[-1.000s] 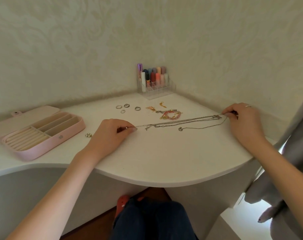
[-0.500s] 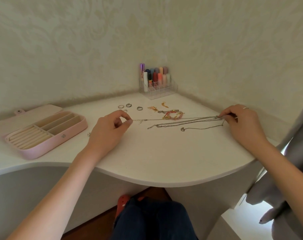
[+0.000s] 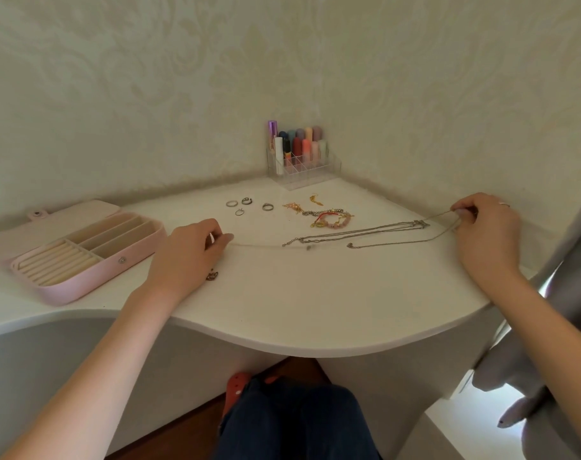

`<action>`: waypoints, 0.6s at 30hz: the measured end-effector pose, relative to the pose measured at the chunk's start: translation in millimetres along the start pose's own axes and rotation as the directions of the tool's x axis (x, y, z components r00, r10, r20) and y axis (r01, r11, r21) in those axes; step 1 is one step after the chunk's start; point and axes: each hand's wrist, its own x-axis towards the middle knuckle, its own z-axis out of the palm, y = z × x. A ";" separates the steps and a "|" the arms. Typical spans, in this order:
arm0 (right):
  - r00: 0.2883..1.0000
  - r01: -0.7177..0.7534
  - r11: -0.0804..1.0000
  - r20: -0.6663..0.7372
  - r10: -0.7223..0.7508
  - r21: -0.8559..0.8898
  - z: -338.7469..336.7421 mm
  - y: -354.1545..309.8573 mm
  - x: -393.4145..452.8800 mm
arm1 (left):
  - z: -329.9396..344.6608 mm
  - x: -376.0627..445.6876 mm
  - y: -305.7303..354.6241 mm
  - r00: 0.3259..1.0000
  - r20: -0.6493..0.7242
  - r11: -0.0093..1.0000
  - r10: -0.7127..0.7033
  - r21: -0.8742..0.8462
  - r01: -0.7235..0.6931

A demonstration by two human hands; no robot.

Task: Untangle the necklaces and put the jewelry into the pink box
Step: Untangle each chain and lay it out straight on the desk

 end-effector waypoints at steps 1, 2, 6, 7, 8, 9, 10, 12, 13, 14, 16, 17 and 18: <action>1.000 -0.001 1.000 -0.002 0.001 -0.007 0.2 0.2 0.2 | -0.4 0.8 -4.0 1.000 0.009 1.000 -0.013 0.011 0.013; 1.000 -0.002 1.000 -0.002 0.002 -0.013 0.2 0.3 0.5 | 0.1 1.7 -7.5 1.000 0.017 0.999 -0.025 0.022 0.025; 1.000 -0.004 1.000 0.004 0.004 -0.007 -0.8 -0.7 0.7 | 4.0 4.2 -13.5 1.000 -0.019 0.998 0.012 0.067 -0.011; 1.000 -0.002 1.000 0.003 0.002 -0.009 -1.1 -1.3 0.2 | 4.3 4.6 -13.9 0.998 -0.053 0.995 0.045 0.093 -0.040; 1.000 0.000 1.000 0.002 0.000 -0.014 -1.4 -1.7 -0.3 | 3.8 4.5 -13.4 0.993 -0.092 0.993 0.067 0.104 -0.057; 1.000 -0.002 1.000 0.002 0.002 -0.020 -1.4 -1.9 -0.8 | 2.4 4.0 -12.6 0.990 -0.127 0.995 0.067 0.082 -0.057; 1.000 -0.008 1.000 0.004 0.008 -0.027 -1.3 -2.1 -0.9 | 0.6 3.3 -11.6 0.988 -0.152 0.999 0.040 0.007 -0.039; 1.000 -0.022 0.999 0.012 0.023 -0.046 -0.5 -2.0 -1.0 | -3.5 1.6 -9.2 0.983 -0.168 0.974 -0.076 -0.221 0.038; 1.000 -0.023 0.998 0.016 0.024 -0.058 0.0 -1.7 -1.1 | -4.8 1.1 -8.1 0.978 -0.159 0.946 -0.138 -0.313 0.082; 1.000 -0.020 0.997 0.018 0.021 -0.069 0.2 -1.3 -1.1 | -5.6 0.8 -7.0 0.970 -0.147 0.919 -0.192 -0.374 0.126; 1.000 -0.021 0.997 0.021 0.022 -0.075 0.4 -0.9 -1.1 | -6.8 1.1 -6.2 0.953 -0.139 0.876 -0.270 -0.447 0.183; 0.999 -0.025 0.997 0.022 0.027 -0.074 0.6 -0.9 -1.2 | -6.6 2.0 -7.0 0.945 -0.144 0.862 -0.293 -0.467 0.196; 0.999 -0.027 0.997 0.023 0.029 -0.073 0.6 -1.2 -1.3 | -6.4 2.4 -7.6 0.937 -0.155 0.854 -0.313 -0.478 0.206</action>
